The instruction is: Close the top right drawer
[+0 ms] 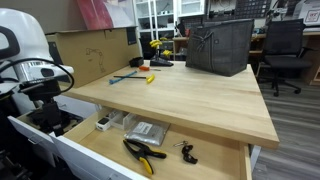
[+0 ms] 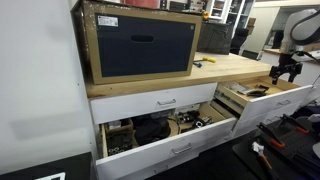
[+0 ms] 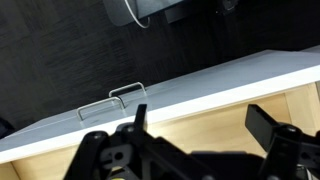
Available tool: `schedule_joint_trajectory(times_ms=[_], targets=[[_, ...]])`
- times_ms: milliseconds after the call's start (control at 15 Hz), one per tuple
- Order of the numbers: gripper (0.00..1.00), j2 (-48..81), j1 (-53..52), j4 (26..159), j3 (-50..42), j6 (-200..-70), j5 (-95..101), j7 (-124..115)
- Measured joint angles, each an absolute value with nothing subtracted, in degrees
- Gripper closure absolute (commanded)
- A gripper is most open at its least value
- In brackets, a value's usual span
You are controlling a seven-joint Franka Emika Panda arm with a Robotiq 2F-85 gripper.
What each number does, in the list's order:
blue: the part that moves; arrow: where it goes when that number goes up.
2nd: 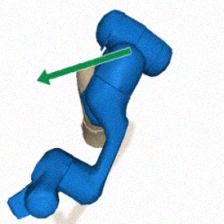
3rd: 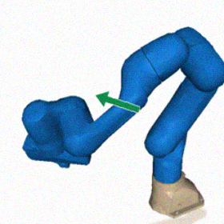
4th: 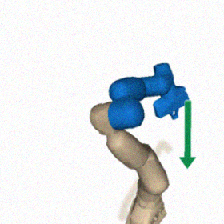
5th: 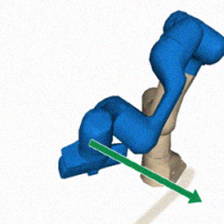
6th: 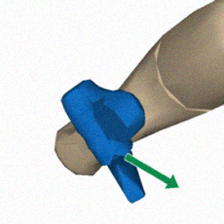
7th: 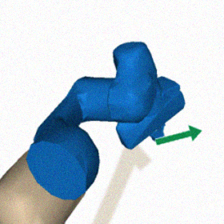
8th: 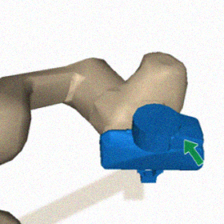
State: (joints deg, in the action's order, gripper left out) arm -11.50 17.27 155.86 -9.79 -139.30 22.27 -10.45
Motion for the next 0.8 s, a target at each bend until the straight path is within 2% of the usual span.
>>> schedule_joint_trajectory(times_ms=[600, 667, 800], targets=[[0.95, -7.62, 18.26, 156.67, -10.63, -142.16, 30.31, -10.57], [0.99, -7.40, 18.28, 156.84, -10.71, -142.83, 31.30, -10.75], [1.00, -6.87, 18.29, 157.37, -10.99, -144.72, 33.80, -11.85]])
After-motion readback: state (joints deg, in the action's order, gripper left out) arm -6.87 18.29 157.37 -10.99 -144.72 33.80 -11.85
